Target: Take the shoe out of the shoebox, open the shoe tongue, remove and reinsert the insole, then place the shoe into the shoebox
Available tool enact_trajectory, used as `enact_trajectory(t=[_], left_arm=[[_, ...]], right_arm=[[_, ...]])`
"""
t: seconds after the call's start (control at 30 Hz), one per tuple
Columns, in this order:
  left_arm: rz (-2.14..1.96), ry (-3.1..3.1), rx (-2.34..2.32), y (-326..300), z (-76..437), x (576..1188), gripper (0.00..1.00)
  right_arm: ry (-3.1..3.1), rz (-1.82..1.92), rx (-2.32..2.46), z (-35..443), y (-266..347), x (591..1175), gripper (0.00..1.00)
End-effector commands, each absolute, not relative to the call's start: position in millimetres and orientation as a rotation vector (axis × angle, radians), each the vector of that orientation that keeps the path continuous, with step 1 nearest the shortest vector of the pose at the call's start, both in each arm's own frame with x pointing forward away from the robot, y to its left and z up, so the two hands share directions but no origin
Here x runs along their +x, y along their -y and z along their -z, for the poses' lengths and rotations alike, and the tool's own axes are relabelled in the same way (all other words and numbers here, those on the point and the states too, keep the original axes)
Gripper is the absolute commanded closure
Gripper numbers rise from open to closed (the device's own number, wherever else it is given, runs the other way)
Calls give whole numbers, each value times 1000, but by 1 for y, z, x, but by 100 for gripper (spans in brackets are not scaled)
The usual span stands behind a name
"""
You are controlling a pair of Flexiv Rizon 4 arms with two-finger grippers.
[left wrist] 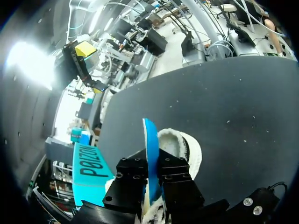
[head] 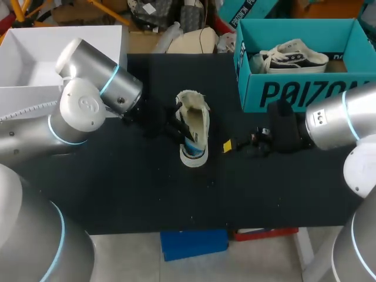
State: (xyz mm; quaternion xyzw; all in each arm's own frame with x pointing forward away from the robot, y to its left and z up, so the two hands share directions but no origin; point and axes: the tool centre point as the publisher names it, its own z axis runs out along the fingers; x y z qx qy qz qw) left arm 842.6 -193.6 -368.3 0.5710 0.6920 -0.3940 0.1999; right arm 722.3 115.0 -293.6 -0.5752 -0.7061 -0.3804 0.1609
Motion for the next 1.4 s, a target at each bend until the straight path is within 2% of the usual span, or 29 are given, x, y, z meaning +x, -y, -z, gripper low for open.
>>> enact_trajectory(t=[0.03,0.33,0.87,0.9,0.97,1.0,1.03,1.4], left_arm=[[1092,-1937,1594,198,378,855,100],[995,-1984,1581,200,382,869,100],[647,-2013,1846,207,401,872,100],[644,-2014,1851,207,400,871,88],[629,-2013,1861,205,396,869,55],[626,-2010,1864,204,393,868,10],[626,-2010,1865,202,389,867,0],[669,-1958,1810,189,332,860,0]], right_arm=[[2017,1084,-1644,293,-115,722,0],[2017,1084,-1644,293,-115,722,0],[2017,1084,-1644,293,-115,722,0],[2017,1084,-1644,293,-115,722,0],[2017,1084,-1644,293,-115,722,0],[2017,1084,-1644,293,-115,722,0],[2017,1084,-1644,293,-115,722,0],[2017,1084,-1644,293,-115,722,0]])
